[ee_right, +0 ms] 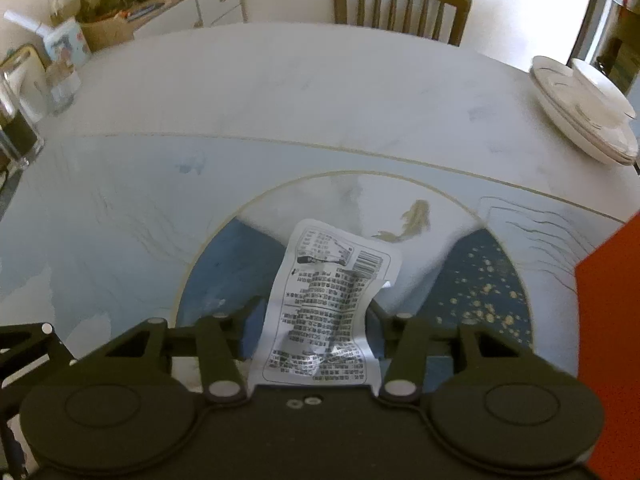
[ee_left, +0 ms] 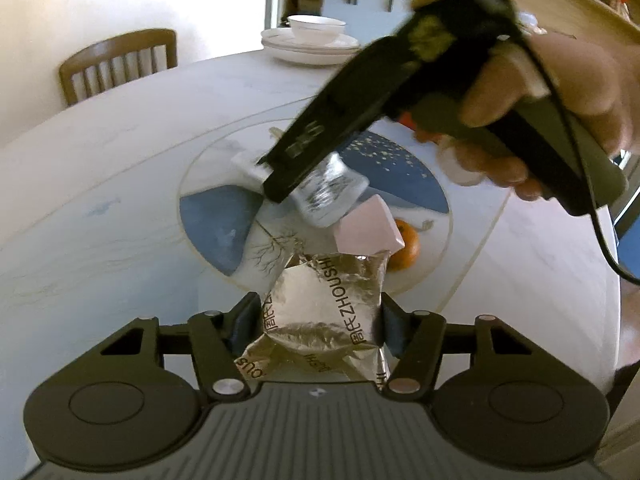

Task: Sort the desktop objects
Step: 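Grasp the gold foil snack packet with the left tool while the right tool grasps the white printed sachet, then carry the foil packet and sachet with both tools over the red box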

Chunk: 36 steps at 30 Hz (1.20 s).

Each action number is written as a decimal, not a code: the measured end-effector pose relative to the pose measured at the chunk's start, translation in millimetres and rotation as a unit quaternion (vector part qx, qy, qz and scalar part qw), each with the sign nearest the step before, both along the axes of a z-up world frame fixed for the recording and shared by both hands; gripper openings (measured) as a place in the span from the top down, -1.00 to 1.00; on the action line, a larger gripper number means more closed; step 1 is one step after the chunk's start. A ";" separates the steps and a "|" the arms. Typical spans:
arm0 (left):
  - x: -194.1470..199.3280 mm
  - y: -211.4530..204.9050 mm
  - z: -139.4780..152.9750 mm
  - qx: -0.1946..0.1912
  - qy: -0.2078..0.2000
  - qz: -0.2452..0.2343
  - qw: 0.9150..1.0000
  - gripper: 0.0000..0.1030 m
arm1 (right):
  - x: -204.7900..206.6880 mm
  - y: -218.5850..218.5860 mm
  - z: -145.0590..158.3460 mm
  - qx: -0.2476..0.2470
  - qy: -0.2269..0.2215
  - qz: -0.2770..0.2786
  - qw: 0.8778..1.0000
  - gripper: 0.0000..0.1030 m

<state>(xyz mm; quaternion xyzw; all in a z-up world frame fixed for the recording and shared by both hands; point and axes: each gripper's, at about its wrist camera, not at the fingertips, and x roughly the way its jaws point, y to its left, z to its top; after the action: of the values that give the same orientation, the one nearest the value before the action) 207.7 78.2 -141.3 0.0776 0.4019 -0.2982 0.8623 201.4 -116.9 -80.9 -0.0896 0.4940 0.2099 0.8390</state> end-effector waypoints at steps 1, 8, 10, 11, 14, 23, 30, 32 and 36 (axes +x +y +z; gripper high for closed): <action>-3.6 3.5 1.6 -0.007 0.004 0.003 1.000 -0.19 | -0.1 -2.9 2.3 0.003 0.000 -0.003 1.000 0.02; -7.9 10.1 18.0 -0.017 0.007 0.024 1.000 -0.16 | -13.9 -29.1 21.5 0.028 -0.009 -0.011 0.999 0.02; -10.9 11.2 23.6 -0.018 0.008 0.030 0.999 -0.16 | -20.5 -37.3 28.0 0.037 -0.012 -0.011 0.999 0.02; -12.9 11.5 25.8 -0.020 0.008 0.032 0.999 -0.16 | -22.6 -40.7 29.9 0.039 -0.012 -0.011 0.999 0.02; -19.3 10.8 34.2 -0.024 0.008 0.039 0.999 -0.16 | -32.9 -52.2 39.1 0.048 -0.015 -0.011 0.999 0.02; -28.0 -3.2 58.7 -0.049 0.010 0.065 0.997 -0.15 | -62.4 -88.3 62.3 0.068 -0.027 -0.006 0.997 0.02; -28.8 -26.0 78.0 -0.060 -0.001 0.068 0.996 -0.16 | -74.9 -117.8 79.8 0.086 -0.031 -0.017 0.996 0.02; -28.7 -33.4 83.7 -0.063 -0.007 0.068 0.996 -0.16 | -77.2 -126.0 84.9 0.089 -0.034 -0.019 0.995 0.02; -27.4 -50.7 93.9 -0.068 -0.014 0.066 0.995 -0.16 | -80.7 -145.7 95.0 0.100 -0.036 -0.026 0.994 0.02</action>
<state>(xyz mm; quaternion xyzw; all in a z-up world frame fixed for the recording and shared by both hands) 180.3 27.5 -47.4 -0.0043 0.3725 -0.2659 0.8891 120.7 -262.6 14.2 0.0005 0.4424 0.2335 0.8659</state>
